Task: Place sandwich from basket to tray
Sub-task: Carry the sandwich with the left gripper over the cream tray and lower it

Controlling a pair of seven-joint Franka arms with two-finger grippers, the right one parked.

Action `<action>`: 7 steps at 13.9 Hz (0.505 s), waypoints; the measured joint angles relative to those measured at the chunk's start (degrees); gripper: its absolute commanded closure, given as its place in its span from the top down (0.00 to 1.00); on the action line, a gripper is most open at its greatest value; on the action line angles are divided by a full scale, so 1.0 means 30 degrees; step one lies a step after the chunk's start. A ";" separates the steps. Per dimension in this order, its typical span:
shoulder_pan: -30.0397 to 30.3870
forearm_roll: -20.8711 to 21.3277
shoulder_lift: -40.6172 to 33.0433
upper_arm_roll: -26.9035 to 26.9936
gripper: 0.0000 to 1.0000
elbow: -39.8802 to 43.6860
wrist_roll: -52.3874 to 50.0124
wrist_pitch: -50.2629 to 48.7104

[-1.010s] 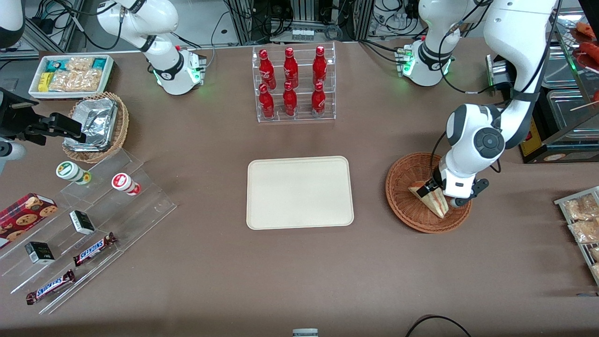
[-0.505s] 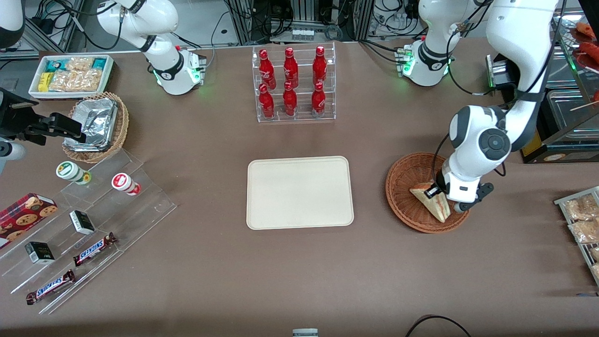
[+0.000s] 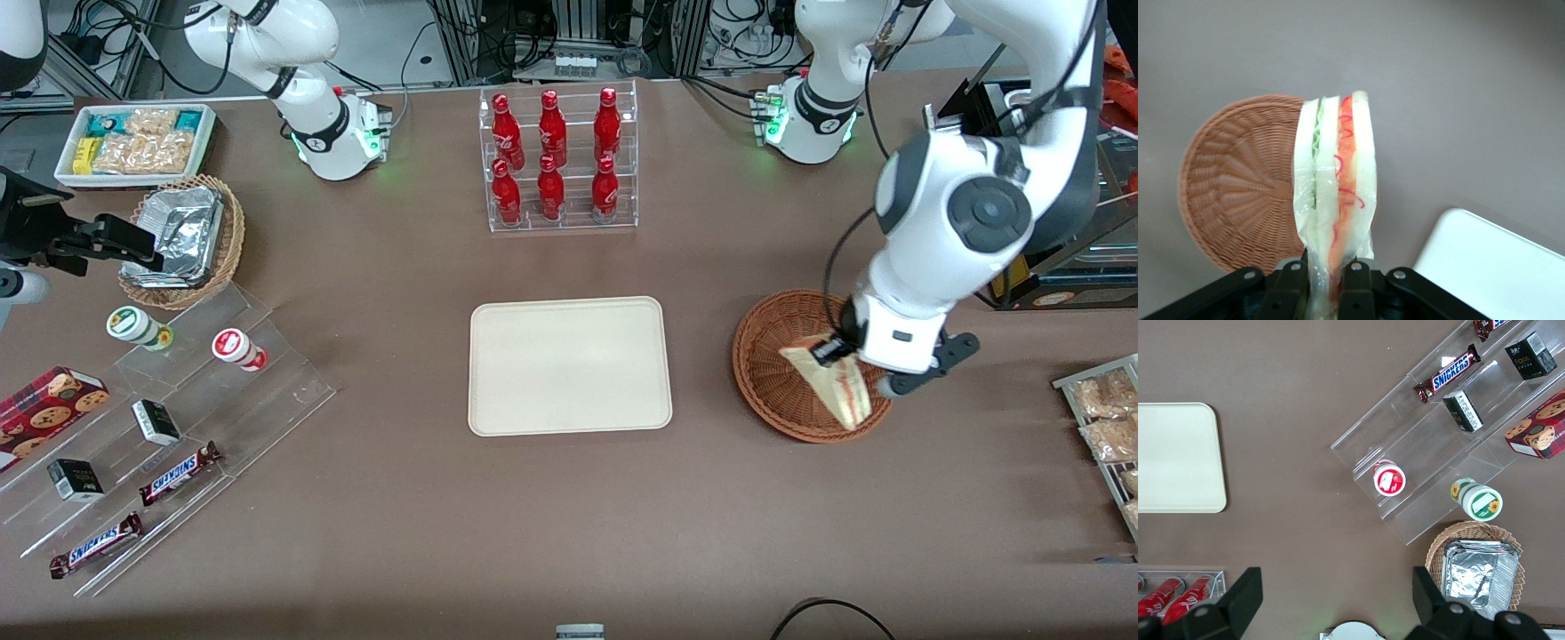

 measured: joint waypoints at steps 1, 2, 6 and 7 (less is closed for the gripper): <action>-0.0773 0.0003 0.0095 -0.0015 0.00 0.0525 -0.0016 -0.0235; -0.1632 0.0005 0.0229 -0.0026 0.00 0.0874 -0.0054 -0.0371; -0.5186 0.0009 0.1841 -0.0056 0.00 0.1919 -0.0264 -0.0421; -0.5932 0.0011 0.2574 -0.0050 0.00 0.2302 -0.0316 -0.0386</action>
